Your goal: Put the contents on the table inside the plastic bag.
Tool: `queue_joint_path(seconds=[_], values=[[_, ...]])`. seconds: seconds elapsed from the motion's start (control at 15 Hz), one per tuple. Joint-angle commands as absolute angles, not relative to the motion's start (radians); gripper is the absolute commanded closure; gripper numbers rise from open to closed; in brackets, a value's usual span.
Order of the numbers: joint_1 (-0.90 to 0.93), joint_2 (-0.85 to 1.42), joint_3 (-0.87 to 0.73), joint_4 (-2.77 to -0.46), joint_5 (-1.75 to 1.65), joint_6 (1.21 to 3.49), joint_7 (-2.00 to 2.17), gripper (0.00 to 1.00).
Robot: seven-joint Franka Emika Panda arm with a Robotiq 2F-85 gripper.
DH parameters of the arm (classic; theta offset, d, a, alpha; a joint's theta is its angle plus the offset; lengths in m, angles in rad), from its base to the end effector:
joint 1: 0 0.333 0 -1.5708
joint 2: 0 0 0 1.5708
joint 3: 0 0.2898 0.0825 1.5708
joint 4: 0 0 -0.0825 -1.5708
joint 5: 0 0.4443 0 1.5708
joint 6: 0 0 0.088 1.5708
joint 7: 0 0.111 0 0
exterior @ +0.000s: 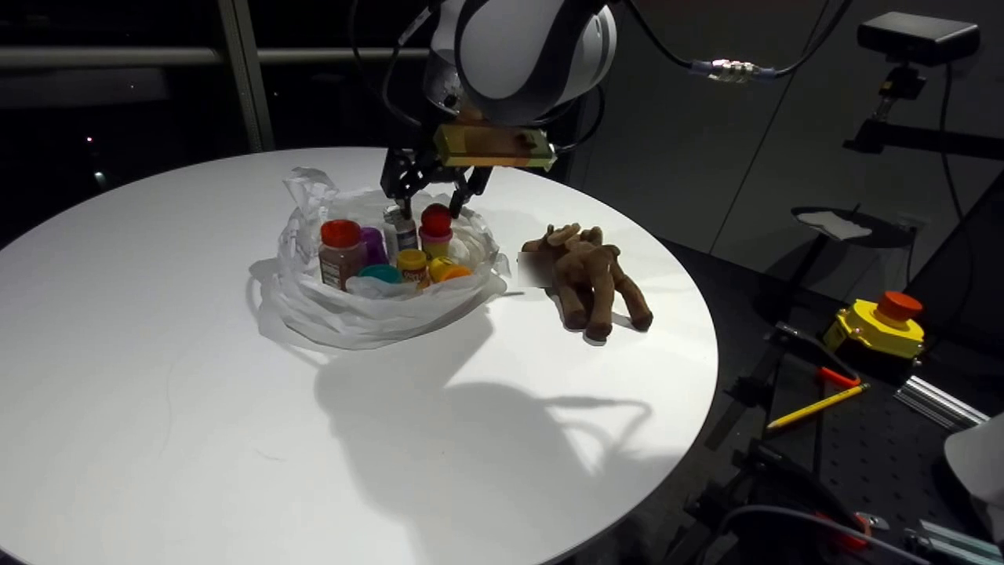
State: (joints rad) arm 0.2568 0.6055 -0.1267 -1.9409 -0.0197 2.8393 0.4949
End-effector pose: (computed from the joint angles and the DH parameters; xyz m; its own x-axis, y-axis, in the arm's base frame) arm 0.6617 0.0875 0.1248 0.9059 -0.3042 0.2947 -0.2987 -0.9522 -0.0648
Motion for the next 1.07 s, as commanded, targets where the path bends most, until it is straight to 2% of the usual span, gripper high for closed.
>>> queue_joint_path(seconds=[0.0, 0.2, 0.67, 0.87, 1.0], values=[[0.266, 0.580, -0.135, -1.998, -0.022, 2.886, 0.451, 0.00], [0.271, 0.542, -0.135, -2.044, -0.011, 2.914, 0.448, 0.00], [0.361, 0.220, -0.215, -2.235, -0.129, 2.652, 0.546, 0.00], [0.304, 0.106, -0.155, -2.301, -0.186, 2.540, 0.577, 0.00], [0.258, 0.112, -0.126, -2.321, -0.218, 2.526, 0.574, 0.00]])
